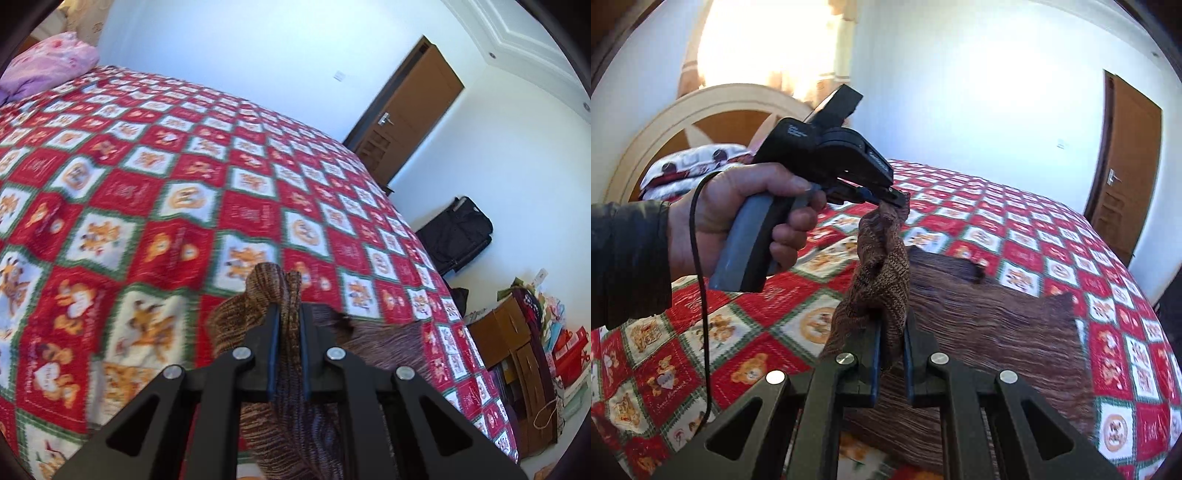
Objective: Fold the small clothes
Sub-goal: 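Lift the grasped sweater edge with both tools and fold it over the rest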
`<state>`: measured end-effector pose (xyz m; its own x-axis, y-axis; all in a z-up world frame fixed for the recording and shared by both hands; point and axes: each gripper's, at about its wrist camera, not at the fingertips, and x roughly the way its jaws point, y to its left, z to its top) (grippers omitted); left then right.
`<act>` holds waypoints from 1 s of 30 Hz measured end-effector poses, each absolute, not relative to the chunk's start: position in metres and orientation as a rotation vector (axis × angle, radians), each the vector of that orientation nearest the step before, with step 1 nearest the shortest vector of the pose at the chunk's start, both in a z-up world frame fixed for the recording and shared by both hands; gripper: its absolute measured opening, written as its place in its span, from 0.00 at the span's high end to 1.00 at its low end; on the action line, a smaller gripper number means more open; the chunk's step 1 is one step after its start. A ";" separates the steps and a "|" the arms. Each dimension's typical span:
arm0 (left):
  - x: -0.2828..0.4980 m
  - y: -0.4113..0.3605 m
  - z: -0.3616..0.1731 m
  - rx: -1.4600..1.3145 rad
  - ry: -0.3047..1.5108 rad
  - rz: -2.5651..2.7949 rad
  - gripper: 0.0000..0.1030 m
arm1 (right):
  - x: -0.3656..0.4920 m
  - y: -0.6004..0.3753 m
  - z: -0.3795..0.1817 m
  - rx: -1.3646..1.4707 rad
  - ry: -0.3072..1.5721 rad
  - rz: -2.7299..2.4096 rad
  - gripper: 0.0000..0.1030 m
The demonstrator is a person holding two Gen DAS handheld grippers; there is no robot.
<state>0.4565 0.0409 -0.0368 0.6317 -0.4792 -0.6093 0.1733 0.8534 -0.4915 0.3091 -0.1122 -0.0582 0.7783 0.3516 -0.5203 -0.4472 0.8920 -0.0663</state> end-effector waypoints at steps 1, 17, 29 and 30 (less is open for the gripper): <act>0.458 0.030 -0.034 -0.398 0.805 -0.398 0.90 | 0.309 -0.118 -0.059 -0.179 0.528 0.425 0.91; 0.473 -0.084 -0.028 -0.305 0.847 -0.530 0.91 | 0.308 -0.215 -0.060 -0.024 0.582 0.280 0.94; 0.471 -0.162 -0.035 -0.213 0.885 -0.613 0.91 | 0.295 -0.275 -0.087 0.129 0.680 0.191 0.94; 0.470 -0.168 -0.038 -0.204 0.889 -0.616 0.91 | 0.295 -0.280 -0.091 0.147 0.694 0.188 0.95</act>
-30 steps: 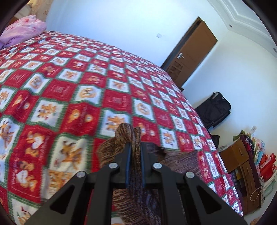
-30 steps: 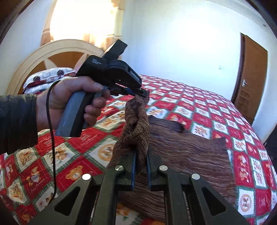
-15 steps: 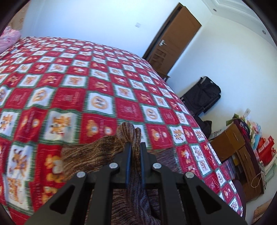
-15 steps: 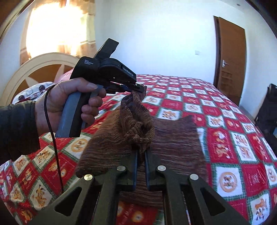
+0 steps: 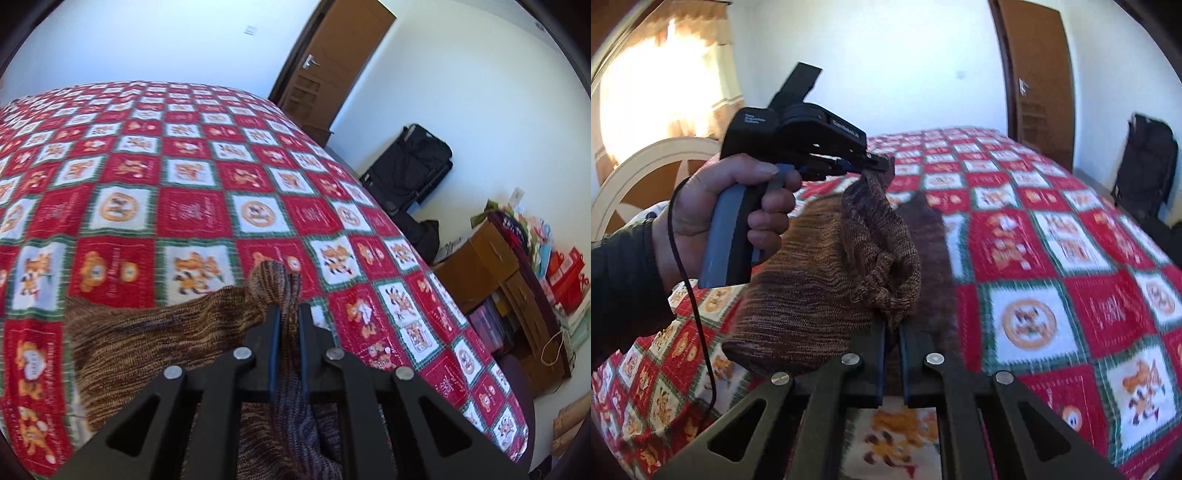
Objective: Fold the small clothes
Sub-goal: 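Lift the grasped sweater edge with both tools and fold it over the rest, then open the left tool to release the sweater while the right tool keeps holding it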
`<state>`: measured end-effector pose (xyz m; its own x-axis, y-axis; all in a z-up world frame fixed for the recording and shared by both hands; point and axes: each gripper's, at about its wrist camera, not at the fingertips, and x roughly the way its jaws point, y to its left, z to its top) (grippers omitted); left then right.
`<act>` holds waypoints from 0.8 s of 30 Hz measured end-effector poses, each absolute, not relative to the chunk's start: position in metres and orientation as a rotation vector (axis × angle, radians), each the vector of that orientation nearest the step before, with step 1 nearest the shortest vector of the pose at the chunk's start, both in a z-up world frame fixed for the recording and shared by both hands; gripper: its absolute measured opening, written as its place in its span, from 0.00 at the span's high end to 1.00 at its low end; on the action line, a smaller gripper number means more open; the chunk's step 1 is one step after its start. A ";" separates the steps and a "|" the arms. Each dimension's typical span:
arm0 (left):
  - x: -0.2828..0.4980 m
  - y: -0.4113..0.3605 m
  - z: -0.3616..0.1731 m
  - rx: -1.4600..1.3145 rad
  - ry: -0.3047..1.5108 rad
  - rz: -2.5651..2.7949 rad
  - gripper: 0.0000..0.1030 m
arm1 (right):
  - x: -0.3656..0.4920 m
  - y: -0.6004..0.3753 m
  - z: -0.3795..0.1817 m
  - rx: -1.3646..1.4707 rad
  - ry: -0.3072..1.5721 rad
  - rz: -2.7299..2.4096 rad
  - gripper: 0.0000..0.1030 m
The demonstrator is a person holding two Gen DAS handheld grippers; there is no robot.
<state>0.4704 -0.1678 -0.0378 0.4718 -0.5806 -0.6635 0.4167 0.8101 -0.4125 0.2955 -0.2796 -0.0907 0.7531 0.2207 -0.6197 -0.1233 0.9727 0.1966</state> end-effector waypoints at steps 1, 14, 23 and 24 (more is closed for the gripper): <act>0.470 -0.174 -0.041 -0.194 0.895 -0.616 0.91 | 0.295 -0.284 -0.096 0.167 0.712 0.187 0.95; 0.463 -0.210 -0.055 -0.128 0.928 -0.614 0.90 | 0.299 -0.310 -0.121 0.283 0.789 0.150 0.95; 0.410 -0.182 -0.030 0.010 0.793 -0.573 0.39 | 0.289 -0.319 -0.104 0.278 0.760 0.094 0.71; 0.399 -0.169 -0.031 0.031 0.772 -0.545 0.38 | 0.289 -0.317 -0.093 0.248 0.727 0.086 0.45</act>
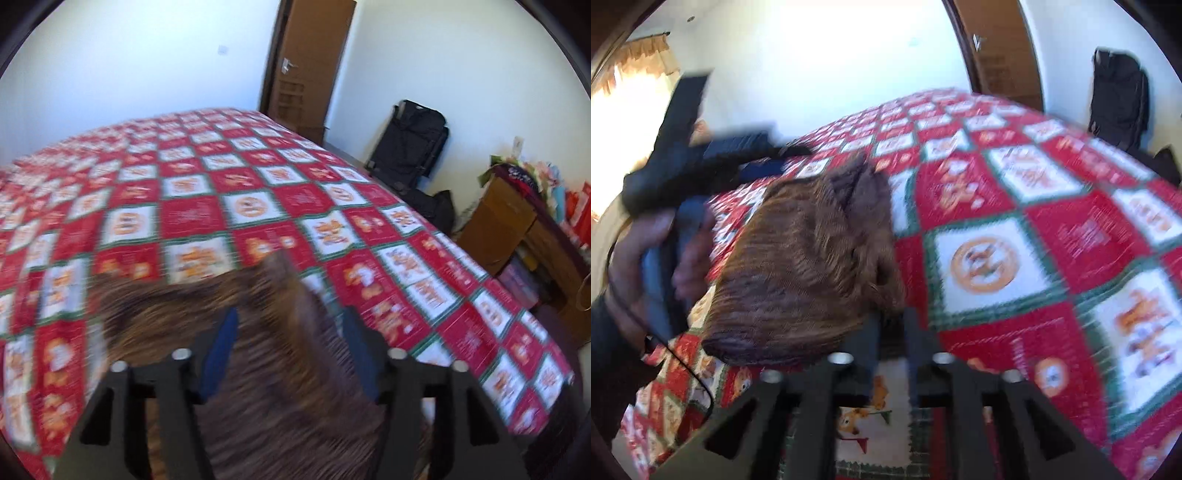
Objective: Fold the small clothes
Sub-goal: 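Open the left tool to release the sweater while the right tool keeps holding it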
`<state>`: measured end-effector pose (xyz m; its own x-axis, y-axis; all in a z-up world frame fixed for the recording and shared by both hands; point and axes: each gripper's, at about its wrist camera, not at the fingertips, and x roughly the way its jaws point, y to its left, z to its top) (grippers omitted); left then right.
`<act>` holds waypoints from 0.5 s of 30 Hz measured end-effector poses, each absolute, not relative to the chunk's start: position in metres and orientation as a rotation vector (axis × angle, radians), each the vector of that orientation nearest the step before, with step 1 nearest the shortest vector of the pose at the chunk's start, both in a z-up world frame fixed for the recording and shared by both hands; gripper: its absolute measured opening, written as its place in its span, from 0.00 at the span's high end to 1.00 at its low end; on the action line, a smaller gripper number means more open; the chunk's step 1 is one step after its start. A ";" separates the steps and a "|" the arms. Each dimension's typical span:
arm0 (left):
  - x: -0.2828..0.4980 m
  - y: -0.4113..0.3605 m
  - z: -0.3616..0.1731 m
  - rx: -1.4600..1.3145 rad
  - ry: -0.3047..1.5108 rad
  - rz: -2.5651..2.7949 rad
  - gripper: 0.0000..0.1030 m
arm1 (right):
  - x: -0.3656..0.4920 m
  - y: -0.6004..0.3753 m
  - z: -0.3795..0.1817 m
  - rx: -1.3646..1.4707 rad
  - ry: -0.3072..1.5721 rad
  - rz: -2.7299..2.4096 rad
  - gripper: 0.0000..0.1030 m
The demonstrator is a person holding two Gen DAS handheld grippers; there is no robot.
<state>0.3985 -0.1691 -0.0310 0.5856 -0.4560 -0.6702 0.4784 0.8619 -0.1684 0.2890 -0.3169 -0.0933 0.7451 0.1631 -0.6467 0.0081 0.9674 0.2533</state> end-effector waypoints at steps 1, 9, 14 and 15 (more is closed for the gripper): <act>0.394 -0.161 -0.032 0.049 0.762 -0.527 0.38 | 0.289 -0.316 -0.085 0.245 0.697 0.100 0.36; 0.360 -0.103 -0.062 0.018 0.750 -0.387 0.25 | 0.382 -0.281 -0.069 0.199 0.746 0.238 0.39; 0.351 -0.098 -0.083 0.000 0.776 -0.363 0.24 | 0.426 -0.287 -0.101 0.239 0.889 0.192 0.92; 0.349 -0.096 -0.084 -0.006 0.771 -0.364 0.24 | 0.427 -0.293 -0.107 0.235 0.903 0.156 0.95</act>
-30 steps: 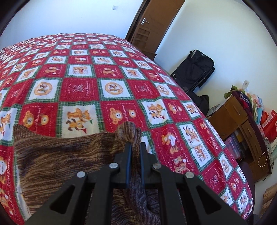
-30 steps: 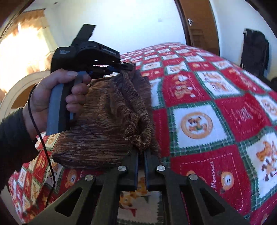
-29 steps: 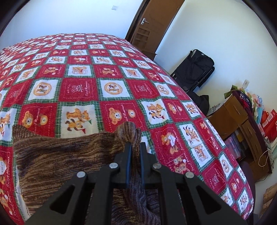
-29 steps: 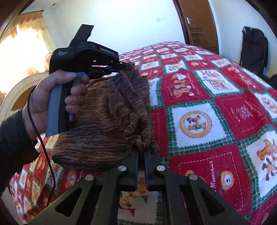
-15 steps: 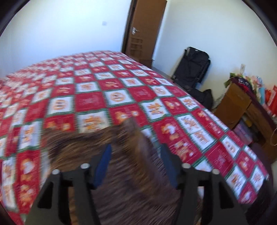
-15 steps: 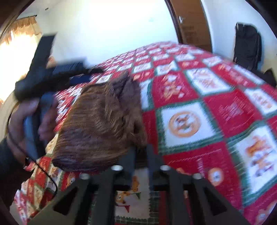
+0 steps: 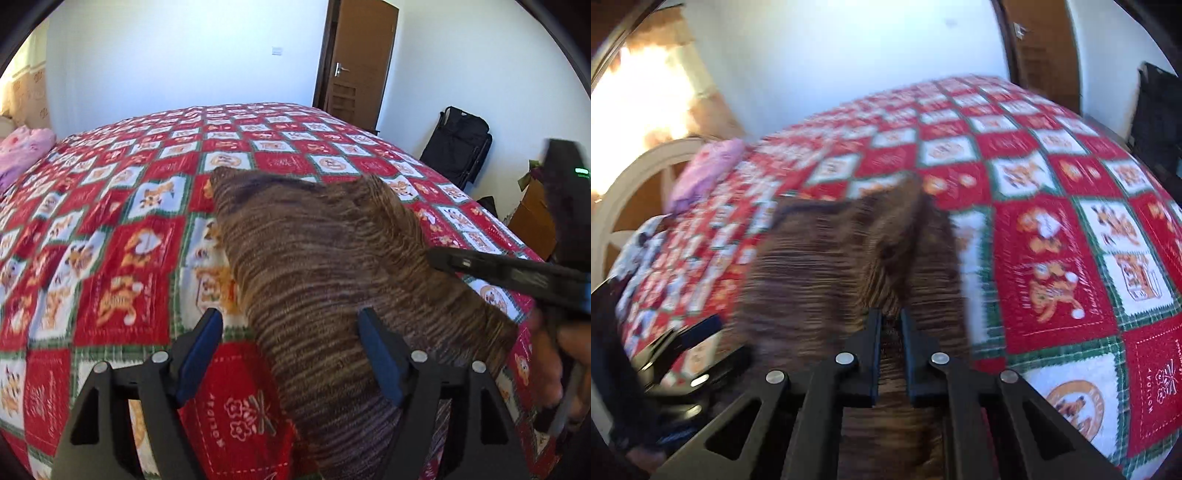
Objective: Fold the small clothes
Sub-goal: 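Open the left tool to release the sweater while the right tool keeps holding it, then open the right tool to release the folded brown sweater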
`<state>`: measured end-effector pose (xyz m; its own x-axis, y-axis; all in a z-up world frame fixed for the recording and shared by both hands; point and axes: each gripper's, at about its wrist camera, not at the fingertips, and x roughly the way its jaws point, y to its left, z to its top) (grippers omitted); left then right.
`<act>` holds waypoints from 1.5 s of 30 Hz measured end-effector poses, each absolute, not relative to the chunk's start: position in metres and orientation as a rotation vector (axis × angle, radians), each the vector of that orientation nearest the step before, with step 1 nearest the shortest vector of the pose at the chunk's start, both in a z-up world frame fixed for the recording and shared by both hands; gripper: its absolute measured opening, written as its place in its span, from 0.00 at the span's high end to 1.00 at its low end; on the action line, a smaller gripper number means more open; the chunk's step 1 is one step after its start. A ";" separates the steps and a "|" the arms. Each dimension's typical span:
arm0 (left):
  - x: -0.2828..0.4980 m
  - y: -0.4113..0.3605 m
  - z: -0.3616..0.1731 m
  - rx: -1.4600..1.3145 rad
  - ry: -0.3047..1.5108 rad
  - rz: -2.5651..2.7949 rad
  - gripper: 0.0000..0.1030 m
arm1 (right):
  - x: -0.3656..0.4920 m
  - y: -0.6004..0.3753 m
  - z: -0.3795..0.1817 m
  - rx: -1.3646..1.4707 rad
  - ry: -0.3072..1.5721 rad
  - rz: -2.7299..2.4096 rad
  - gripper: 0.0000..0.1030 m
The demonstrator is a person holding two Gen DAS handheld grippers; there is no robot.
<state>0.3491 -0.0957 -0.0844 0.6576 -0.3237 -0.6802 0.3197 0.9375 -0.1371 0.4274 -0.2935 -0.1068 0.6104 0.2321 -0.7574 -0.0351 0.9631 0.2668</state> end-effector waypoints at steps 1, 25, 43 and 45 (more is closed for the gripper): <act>0.348 -0.095 -0.086 -0.009 0.768 -0.366 0.24 | 0.427 -0.300 -0.112 0.232 0.909 0.125 0.95; 0.344 -0.082 -0.099 -0.104 0.783 -0.383 0.00 | 0.441 -0.288 -0.102 0.132 0.891 0.131 0.92; 0.346 -0.085 -0.108 -0.090 0.849 -0.370 0.00 | 0.400 -0.279 -0.113 0.129 0.876 0.262 0.60; 0.345 -0.085 -0.109 -0.092 0.852 -0.370 0.00 | 0.391 -0.278 -0.113 0.091 0.868 0.269 0.60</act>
<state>0.3449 -0.0847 -0.1087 0.5993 -0.3547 -0.7177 0.2820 0.9326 -0.2253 0.3908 -0.2779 -0.1126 0.6152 0.2698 -0.7407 -0.1958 0.9625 0.1879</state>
